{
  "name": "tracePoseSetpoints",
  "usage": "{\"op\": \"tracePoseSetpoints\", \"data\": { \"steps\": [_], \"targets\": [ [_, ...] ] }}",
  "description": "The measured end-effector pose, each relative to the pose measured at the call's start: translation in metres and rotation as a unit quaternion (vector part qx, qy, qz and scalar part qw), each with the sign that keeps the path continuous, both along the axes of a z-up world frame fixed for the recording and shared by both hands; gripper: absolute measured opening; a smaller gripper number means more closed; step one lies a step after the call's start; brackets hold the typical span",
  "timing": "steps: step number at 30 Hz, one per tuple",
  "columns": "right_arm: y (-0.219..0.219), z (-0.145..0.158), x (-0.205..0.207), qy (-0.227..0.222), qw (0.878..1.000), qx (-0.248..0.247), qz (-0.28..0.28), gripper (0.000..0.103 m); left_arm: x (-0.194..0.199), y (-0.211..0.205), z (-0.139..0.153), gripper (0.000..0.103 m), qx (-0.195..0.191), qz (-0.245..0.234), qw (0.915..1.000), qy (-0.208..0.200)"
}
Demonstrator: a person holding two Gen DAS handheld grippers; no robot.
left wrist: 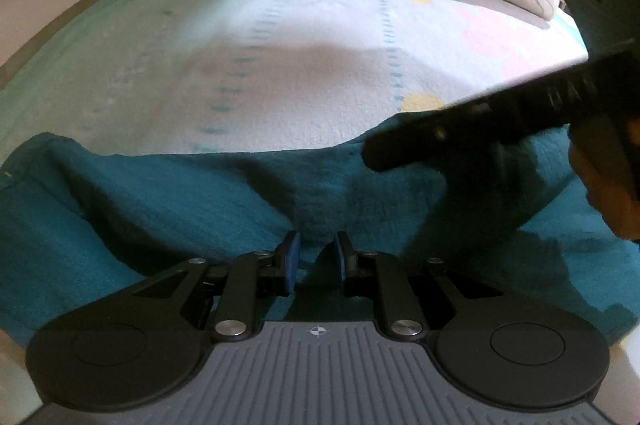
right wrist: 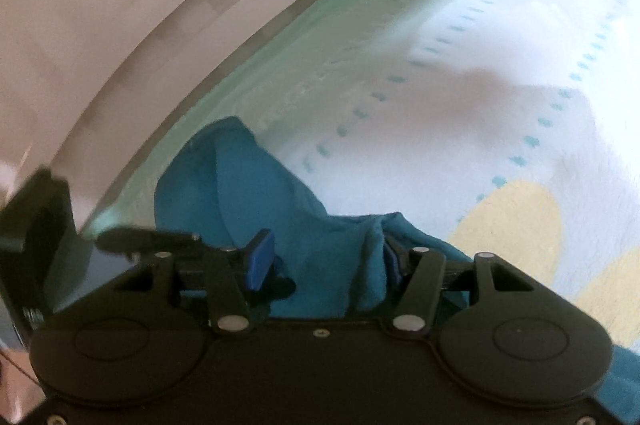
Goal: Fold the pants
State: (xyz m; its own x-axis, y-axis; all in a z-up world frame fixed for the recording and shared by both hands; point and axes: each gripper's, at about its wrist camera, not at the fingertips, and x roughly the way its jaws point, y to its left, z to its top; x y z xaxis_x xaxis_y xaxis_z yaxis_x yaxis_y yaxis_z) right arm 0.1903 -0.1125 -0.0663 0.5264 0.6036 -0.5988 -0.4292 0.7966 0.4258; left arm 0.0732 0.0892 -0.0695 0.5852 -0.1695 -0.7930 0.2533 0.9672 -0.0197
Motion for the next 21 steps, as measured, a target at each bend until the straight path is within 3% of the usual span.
{"op": "tracePoseSetpoints", "data": {
  "steps": [2, 9, 13, 21],
  "targets": [
    [0.001, 0.000, -0.003, 0.010, 1.000, 0.001, 0.017, 0.062, -0.001, 0.000, 0.000, 0.019, -0.003, 0.001, 1.0000, 0.000],
    [0.028, -0.004, -0.051, -0.028, 0.985, -0.112, 0.132, 0.060, 0.005, 0.016, 0.000, 0.018, -0.053, 0.024, 0.9981, 0.018],
    [0.030, -0.006, -0.052, -0.042, 0.988, -0.107, 0.101, 0.060, 0.005, 0.015, -0.001, 0.018, -0.053, 0.025, 0.9982, 0.016],
    [0.003, 0.009, -0.025, -0.044, 0.998, -0.043, 0.021, 0.060, 0.002, 0.015, -0.002, 0.019, -0.052, 0.025, 0.9983, 0.010]
  ]
}}
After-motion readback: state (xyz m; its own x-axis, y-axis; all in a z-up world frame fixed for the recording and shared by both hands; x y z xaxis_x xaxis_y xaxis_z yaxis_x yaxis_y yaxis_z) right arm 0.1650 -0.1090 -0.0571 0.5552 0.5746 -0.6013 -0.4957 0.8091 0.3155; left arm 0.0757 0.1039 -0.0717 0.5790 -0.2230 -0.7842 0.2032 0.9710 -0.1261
